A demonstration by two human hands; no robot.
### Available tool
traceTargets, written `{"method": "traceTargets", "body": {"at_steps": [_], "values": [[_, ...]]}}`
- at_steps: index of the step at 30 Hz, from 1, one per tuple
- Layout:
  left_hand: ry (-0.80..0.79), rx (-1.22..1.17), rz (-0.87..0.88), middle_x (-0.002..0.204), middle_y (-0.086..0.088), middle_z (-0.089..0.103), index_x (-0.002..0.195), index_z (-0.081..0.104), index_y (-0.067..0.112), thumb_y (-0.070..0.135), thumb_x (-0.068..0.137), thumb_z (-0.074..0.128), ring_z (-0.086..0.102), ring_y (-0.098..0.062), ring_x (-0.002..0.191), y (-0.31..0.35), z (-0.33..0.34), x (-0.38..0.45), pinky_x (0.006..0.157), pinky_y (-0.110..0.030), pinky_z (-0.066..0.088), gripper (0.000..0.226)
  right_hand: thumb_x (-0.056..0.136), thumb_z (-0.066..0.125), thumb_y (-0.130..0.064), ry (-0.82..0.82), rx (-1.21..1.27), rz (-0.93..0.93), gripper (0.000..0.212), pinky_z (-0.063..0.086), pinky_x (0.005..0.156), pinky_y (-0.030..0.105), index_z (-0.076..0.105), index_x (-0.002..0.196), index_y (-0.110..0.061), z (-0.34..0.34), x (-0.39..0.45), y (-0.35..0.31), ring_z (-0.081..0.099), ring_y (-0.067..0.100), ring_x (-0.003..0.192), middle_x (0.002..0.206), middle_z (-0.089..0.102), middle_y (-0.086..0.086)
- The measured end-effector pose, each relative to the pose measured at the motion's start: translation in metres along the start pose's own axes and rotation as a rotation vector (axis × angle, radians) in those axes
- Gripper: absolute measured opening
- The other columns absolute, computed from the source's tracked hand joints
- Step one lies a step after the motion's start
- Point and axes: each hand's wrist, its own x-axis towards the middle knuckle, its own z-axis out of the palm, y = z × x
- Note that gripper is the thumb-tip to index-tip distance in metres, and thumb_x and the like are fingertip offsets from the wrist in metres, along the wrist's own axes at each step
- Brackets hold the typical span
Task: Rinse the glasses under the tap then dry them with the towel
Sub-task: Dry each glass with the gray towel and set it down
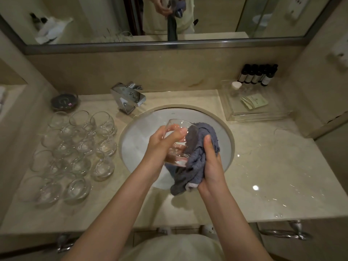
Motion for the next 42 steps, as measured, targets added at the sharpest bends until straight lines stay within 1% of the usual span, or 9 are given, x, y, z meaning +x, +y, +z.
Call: {"method": "traceTargets", "body": {"at_steps": [3, 7, 13, 20, 23, 27, 33, 36, 42], "values": [[0.026, 0.108, 0.019, 0.087, 0.010, 0.069, 0.099, 0.068, 0.028, 0.052, 0.068, 0.074, 0.065, 0.000, 0.073, 0.001, -0.001, -0.001, 0.065, -0.022, 0.047, 0.041, 0.075, 0.073, -0.045, 0.014, 0.021, 0.011, 0.070, 0.037, 0.107, 0.060, 0.058, 0.127, -0.001, 0.000, 0.000, 0.005, 0.057, 0.042, 0.118, 0.122, 0.063, 0.025], [0.171, 0.183, 0.022, 0.081, 0.015, 0.067, 0.092, 0.065, 0.027, 0.064, 0.074, 0.068, 0.062, -0.008, 0.073, -0.005, -0.006, 0.001, 0.071, -0.031, 0.053, 0.041, 0.075, 0.068, -0.042, 0.012, -0.017, -0.009, 0.069, 0.046, 0.102, 0.053, 0.055, 0.129, -0.001, -0.004, 0.000, 0.002, 0.064, 0.034, 0.110, 0.121, 0.065, 0.021], [0.194, 0.134, 0.006, 0.101, -0.005, 0.069, 0.104, 0.053, 0.023, 0.053, 0.082, 0.070, 0.071, -0.013, 0.070, -0.014, -0.006, -0.002, 0.062, -0.034, 0.059, 0.040, 0.074, 0.063, -0.033, -0.039, -0.030, -0.023, 0.064, 0.055, 0.055, 0.027, 0.052, 0.128, -0.001, -0.005, 0.001, 0.000, 0.064, 0.017, 0.058, 0.076, 0.066, 0.010], [-0.032, -0.119, -0.054, 0.082, 0.005, 0.072, 0.104, 0.066, 0.018, 0.039, 0.062, 0.082, 0.069, -0.017, 0.073, -0.013, -0.007, -0.008, 0.060, -0.029, 0.054, 0.050, 0.071, 0.077, -0.045, 0.023, -0.013, -0.032, 0.074, 0.036, 0.106, 0.061, 0.058, 0.126, 0.001, 0.000, -0.003, 0.004, 0.058, 0.044, 0.113, 0.120, 0.063, 0.025], [0.047, 0.009, -0.021, 0.078, 0.011, 0.071, 0.099, 0.069, 0.023, 0.053, 0.056, 0.085, 0.066, -0.011, 0.073, -0.013, -0.007, -0.005, 0.072, -0.029, 0.052, 0.055, 0.075, 0.076, -0.044, 0.028, -0.015, -0.025, 0.069, 0.043, 0.102, 0.060, 0.058, 0.126, 0.000, -0.002, -0.003, 0.003, 0.061, 0.043, 0.112, 0.118, 0.065, 0.025], [0.142, -0.041, -0.033, 0.097, -0.007, 0.072, 0.112, 0.055, 0.017, 0.056, 0.062, 0.076, 0.071, -0.020, 0.079, -0.016, -0.007, -0.006, 0.076, -0.039, 0.058, 0.066, 0.080, 0.063, -0.036, -0.003, -0.054, -0.057, 0.063, 0.057, 0.058, 0.028, 0.051, 0.129, 0.003, -0.003, -0.003, -0.004, 0.065, 0.019, 0.061, 0.083, 0.063, 0.014], [0.031, -0.054, -0.063, 0.107, -0.015, 0.072, 0.105, 0.060, 0.022, 0.052, 0.069, 0.066, 0.072, -0.030, 0.089, -0.017, -0.021, -0.006, 0.078, -0.045, 0.058, 0.048, 0.051, 0.087, -0.058, 0.041, -0.097, -0.090, 0.101, 0.048, 0.090, 0.049, 0.053, 0.129, -0.003, 0.002, -0.005, 0.003, 0.060, 0.040, 0.094, 0.108, 0.061, 0.026], [-0.044, -0.109, -0.136, 0.101, -0.010, 0.073, 0.102, 0.066, 0.022, 0.053, 0.068, 0.064, 0.072, -0.026, 0.085, -0.015, -0.023, -0.005, 0.072, -0.038, 0.058, 0.047, 0.065, 0.079, -0.049, 0.037, -0.062, -0.063, 0.080, 0.041, 0.105, 0.057, 0.056, 0.128, -0.006, -0.005, 0.000, 0.004, 0.060, 0.039, 0.114, 0.121, 0.065, 0.022], [-0.024, -0.390, -0.286, 0.087, -0.005, 0.063, 0.105, 0.068, 0.018, 0.055, 0.079, 0.059, 0.067, -0.026, 0.081, -0.017, -0.021, -0.001, 0.085, -0.048, 0.053, 0.046, 0.074, 0.068, -0.039, -0.109, -0.220, -0.213, 0.042, 0.053, 0.090, 0.041, 0.058, 0.112, -0.024, -0.003, -0.003, -0.001, 0.067, 0.019, 0.094, 0.105, 0.067, 0.005]]}}
